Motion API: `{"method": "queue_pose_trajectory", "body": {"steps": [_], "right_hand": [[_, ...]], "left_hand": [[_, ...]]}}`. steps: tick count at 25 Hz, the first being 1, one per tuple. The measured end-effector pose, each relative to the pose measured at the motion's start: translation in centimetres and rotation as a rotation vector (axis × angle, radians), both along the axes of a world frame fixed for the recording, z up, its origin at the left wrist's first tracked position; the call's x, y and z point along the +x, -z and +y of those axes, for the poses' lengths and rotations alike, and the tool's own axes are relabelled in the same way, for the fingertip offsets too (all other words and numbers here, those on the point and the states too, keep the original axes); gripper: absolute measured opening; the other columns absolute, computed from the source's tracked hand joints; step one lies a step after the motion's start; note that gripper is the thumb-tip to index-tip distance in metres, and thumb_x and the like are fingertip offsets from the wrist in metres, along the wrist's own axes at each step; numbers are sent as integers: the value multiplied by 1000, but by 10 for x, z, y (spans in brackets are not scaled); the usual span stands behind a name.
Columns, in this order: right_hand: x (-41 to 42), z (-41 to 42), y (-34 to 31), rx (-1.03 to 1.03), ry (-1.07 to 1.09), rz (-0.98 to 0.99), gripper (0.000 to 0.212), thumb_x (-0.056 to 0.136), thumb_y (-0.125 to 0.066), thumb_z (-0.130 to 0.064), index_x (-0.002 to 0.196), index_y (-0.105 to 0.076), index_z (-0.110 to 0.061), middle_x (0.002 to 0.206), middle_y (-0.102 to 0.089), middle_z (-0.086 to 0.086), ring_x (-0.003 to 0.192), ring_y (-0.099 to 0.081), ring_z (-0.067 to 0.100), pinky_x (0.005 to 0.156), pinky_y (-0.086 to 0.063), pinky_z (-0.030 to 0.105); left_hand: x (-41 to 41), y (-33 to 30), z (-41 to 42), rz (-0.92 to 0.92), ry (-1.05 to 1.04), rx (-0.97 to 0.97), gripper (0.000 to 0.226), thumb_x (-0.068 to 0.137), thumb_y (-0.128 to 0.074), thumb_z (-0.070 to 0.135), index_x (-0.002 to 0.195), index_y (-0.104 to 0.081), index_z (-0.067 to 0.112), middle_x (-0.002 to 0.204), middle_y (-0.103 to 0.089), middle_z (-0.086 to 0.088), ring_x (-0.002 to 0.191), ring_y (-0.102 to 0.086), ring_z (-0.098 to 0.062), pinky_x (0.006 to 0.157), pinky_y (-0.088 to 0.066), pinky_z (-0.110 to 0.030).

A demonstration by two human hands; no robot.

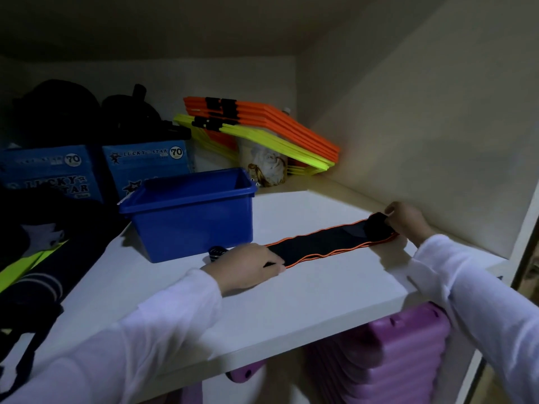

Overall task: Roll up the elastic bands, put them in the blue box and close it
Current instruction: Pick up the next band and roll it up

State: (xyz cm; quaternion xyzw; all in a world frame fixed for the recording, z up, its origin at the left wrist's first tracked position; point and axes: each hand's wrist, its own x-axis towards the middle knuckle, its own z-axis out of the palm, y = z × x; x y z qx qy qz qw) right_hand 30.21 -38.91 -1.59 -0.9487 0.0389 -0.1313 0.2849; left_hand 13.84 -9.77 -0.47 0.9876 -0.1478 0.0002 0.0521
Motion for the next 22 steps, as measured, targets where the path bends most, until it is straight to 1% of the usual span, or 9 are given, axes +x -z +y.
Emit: {"method": "queue_pose_trajectory", "body": {"steps": [2,4,8,11,14,16,18,20,22], "right_hand": [[-6,-24,0,34,37,-27,34,88,-48,-1,121,-57,0,128,-56,26,119,-51,40,98,-40,37],[-12,-47,2,16,58,-31,33,88,-47,-1,118,-61,-4,125,-59,23,116,-54,39,95,-42,36],[-32,-76,-1,-94,116,38,31,89,-49,-6,115,-65,-7,124,-62,19,113,-57,38,93,-44,36],[-49,-78,-7,-205,134,182,31,89,-48,-14,113,-65,-9,123,-64,14,110,-60,35,89,-47,34],[-80,-53,-16,-349,133,245,31,87,-47,-11,112,-63,-3,119,-64,18,108,-61,34,81,-47,31],[-103,-27,-17,-417,87,208,29,89,-46,-8,111,-63,1,118,-65,20,109,-62,33,79,-48,31],[-124,1,-14,-403,15,193,27,89,-48,-13,108,-62,2,115,-65,22,107,-62,34,71,-43,30],[-146,32,-13,-368,-68,175,31,91,-49,-22,111,-60,0,118,-62,21,110,-59,33,71,-38,29],[-167,59,-13,-382,-122,130,36,93,-47,-31,115,-58,-5,120,-59,16,114,-55,31,78,-42,30]], "left_hand": [[9,0,-13,38,55,67,47,95,-32,48,136,-45,29,143,-48,4,136,-38,-16,118,-16,-36],[23,1,-27,46,101,161,53,94,-28,53,142,-34,31,152,-35,3,142,-27,-11,119,0,-37],[52,4,-45,24,108,310,60,94,-22,56,144,-32,24,157,-24,-3,147,-11,-17,117,8,-45],[73,6,-47,-58,83,369,65,92,-20,58,134,-48,16,149,-36,-8,143,-22,-22,118,2,-47],[86,3,-47,-91,5,342,70,91,-20,60,126,-56,11,137,-47,-12,132,-37,-27,117,-11,-46],[85,2,-53,-46,19,157,61,93,-25,56,126,-56,15,131,-51,-15,124,-44,-29,112,-25,-43],[78,4,-59,51,68,-81,52,93,-31,53,124,-58,20,124,-54,-13,119,-49,-29,106,-34,-39],[72,4,-58,78,95,-154,48,93,-38,50,123,-59,19,125,-56,-10,120,-50,-26,104,-37,-33],[65,3,-51,65,94,-153,47,92,-46,42,130,-53,15,135,-52,-7,127,-47,-21,103,-34,-27]]}}
